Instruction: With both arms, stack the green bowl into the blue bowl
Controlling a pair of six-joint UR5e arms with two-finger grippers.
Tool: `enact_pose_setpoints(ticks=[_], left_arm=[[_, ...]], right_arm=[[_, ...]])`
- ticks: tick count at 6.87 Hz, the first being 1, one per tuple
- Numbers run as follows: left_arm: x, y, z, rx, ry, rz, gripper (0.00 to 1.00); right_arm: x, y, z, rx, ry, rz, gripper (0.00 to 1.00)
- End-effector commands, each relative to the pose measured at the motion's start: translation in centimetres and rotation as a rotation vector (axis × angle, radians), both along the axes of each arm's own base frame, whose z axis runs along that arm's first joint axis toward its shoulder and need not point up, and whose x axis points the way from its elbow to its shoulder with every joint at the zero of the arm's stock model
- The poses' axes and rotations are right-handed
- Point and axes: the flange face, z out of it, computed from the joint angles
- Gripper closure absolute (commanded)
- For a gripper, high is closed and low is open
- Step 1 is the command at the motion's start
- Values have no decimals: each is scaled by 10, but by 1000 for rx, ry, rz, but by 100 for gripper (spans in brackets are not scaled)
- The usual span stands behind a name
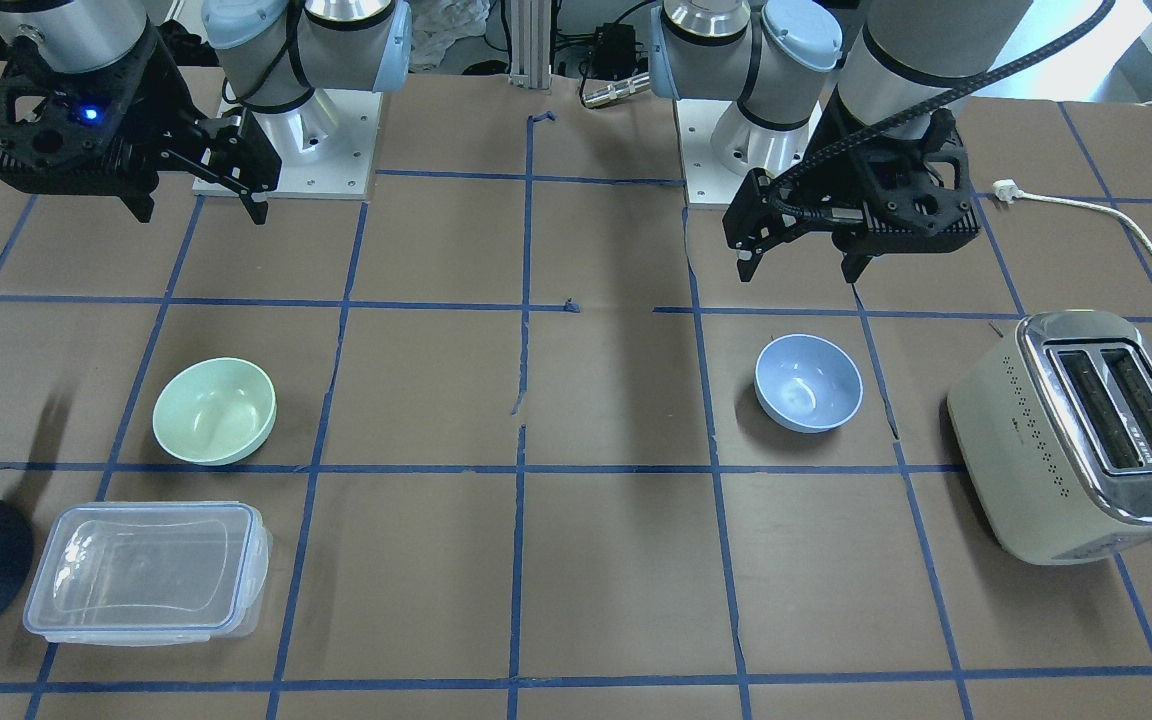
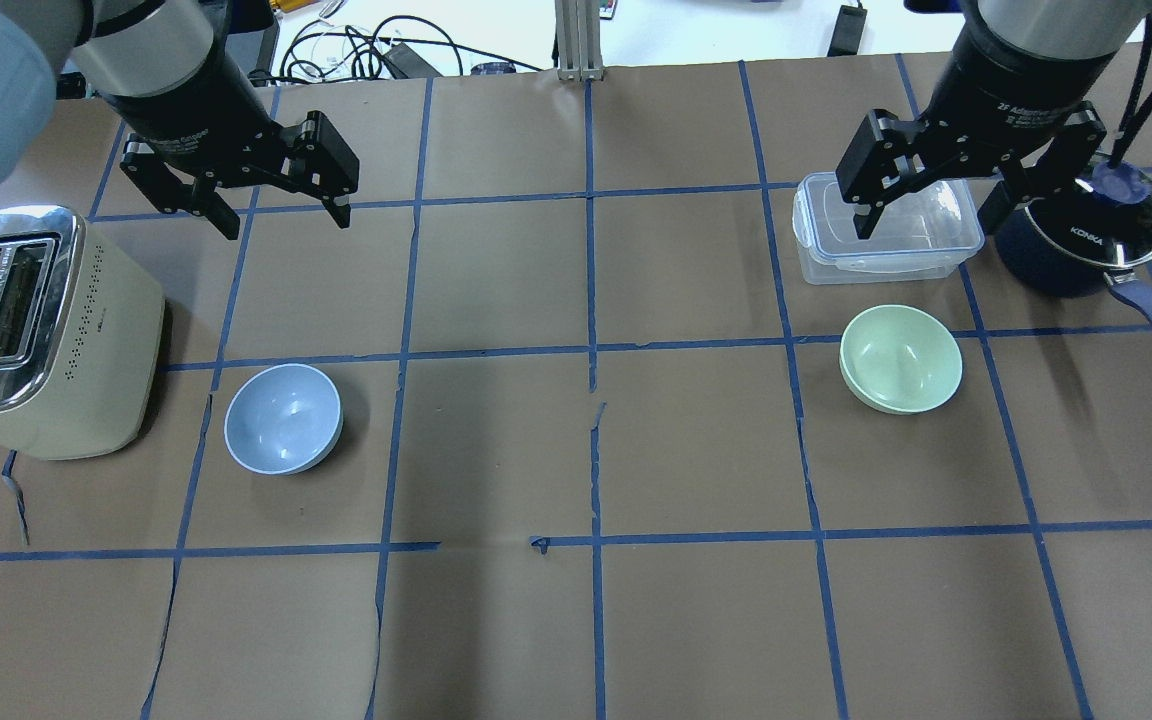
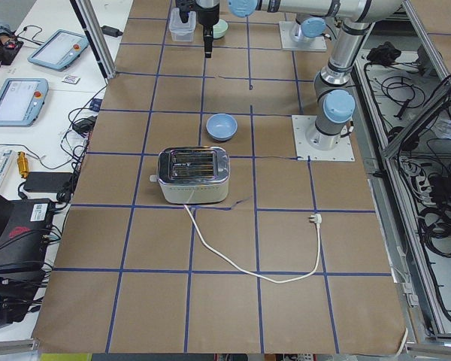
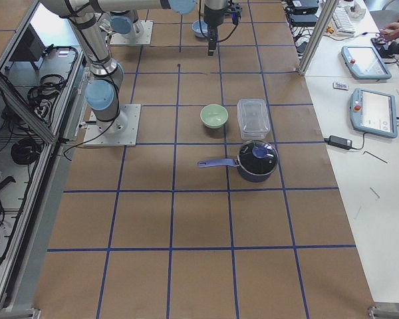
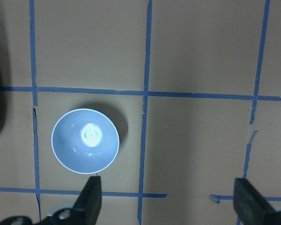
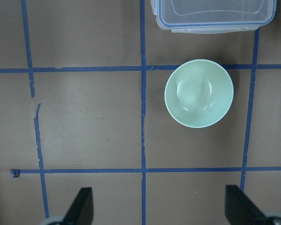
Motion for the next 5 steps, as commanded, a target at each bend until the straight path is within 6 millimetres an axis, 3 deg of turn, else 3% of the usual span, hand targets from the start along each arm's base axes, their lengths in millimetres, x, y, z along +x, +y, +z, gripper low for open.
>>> enact_pose_setpoints(ticks=[1, 2, 3, 4, 5], left_arm=[[-1, 0, 0, 0, 0, -2, 0], [-1, 0, 0, -1, 2, -2, 0], [-1, 1, -6, 17, 0, -2, 0], [0, 2, -28, 50, 0, -2, 0], [3, 7, -54, 95, -2, 3, 0]], right_arm=[[-1, -4, -2, -3, 0, 1, 0], [-2, -14, -17, 17, -1, 10, 0], [-5, -31, -43, 16, 3, 9, 0], [-6, -39, -68, -3, 16, 10, 0], [-10, -44, -109, -8, 24, 4, 0]])
